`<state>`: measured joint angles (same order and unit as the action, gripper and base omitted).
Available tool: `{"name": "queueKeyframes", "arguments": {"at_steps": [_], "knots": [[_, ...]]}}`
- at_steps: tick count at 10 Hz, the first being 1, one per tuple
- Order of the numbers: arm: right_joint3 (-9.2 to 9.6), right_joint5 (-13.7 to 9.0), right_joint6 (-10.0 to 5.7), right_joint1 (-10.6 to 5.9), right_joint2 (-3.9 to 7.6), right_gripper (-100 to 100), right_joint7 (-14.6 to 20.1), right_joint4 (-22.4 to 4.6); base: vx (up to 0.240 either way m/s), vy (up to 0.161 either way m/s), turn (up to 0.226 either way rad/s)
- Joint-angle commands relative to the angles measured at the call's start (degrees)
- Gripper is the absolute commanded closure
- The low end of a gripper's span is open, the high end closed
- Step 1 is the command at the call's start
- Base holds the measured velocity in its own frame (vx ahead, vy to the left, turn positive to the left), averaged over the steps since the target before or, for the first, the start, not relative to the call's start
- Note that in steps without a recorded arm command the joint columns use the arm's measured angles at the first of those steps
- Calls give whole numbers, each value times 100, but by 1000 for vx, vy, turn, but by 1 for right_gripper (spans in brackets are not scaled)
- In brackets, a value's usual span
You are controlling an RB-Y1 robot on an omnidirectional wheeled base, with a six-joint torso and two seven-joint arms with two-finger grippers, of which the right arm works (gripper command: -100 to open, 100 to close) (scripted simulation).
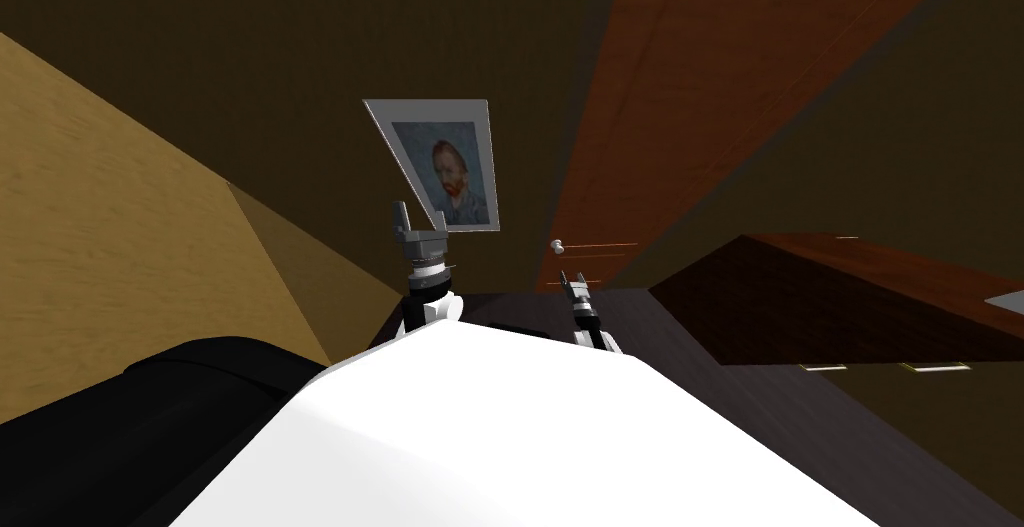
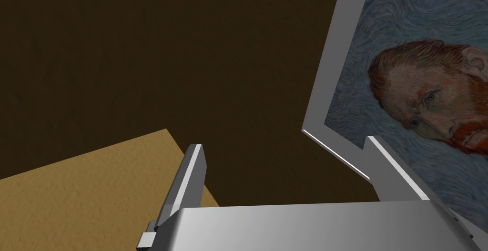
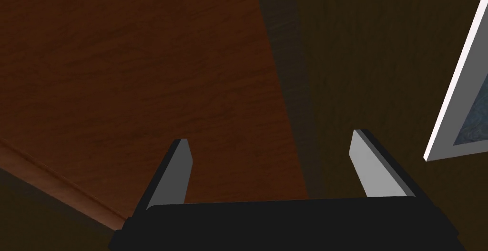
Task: Pull the door open
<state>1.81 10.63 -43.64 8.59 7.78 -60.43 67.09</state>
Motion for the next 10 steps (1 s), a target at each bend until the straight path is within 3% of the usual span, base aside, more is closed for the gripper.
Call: {"name": "queueKeyframes", "arguments": {"at_steps": [1, 10], "knots": [[9, 24, -28, -63, 8, -100, -190, -233, 89, -38, 8], [46, 136, -176, -422, 58, -100, -1092, -1469, 108, -27, 4]]}}
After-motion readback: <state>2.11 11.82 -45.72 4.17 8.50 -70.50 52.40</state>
